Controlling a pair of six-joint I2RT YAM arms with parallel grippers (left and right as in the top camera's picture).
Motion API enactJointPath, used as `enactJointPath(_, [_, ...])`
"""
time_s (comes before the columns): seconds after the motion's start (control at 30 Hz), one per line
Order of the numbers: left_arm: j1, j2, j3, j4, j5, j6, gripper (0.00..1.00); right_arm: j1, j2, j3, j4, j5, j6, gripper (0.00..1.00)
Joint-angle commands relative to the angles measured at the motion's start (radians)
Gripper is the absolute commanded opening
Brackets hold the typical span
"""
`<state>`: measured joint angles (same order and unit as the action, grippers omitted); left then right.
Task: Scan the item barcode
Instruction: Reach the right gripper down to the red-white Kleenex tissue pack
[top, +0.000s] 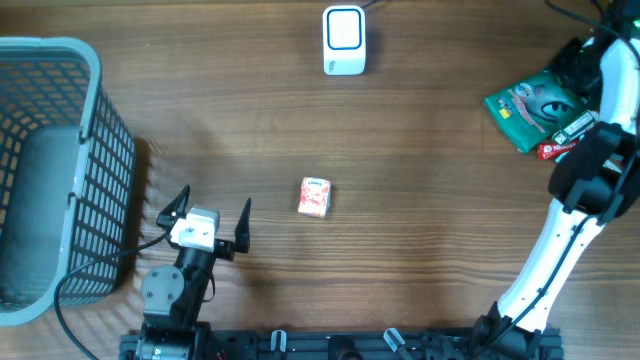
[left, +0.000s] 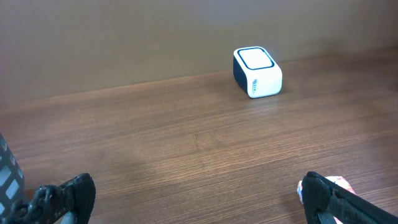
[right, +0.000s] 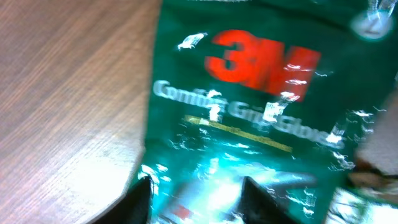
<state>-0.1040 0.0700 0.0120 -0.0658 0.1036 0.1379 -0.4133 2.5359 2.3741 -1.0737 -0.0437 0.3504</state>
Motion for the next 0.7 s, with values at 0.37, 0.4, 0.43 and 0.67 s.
enactJointPath(0.37, [-0.005,-0.002,-0.006,0.000,0.012,0.012,1.00,0.124,-0.340,0.055,-0.391,-0.626,-0.010,1.00])
enactJointPath(0.4, [-0.005,-0.002,-0.006,0.000,0.012,0.012,1.00,0.180,-0.338,0.046,-0.441,-0.613,-0.015,1.00])
enactJointPath(0.43, [-0.005,-0.002,-0.006,0.000,0.012,0.012,1.00,0.243,-0.335,0.033,-0.478,-0.591,-0.014,1.00])
enactJointPath(0.67, [-0.005,-0.002,-0.006,0.000,0.012,0.012,1.00,0.687,-0.334,-0.142,-0.421,-0.279,-0.037,1.00])
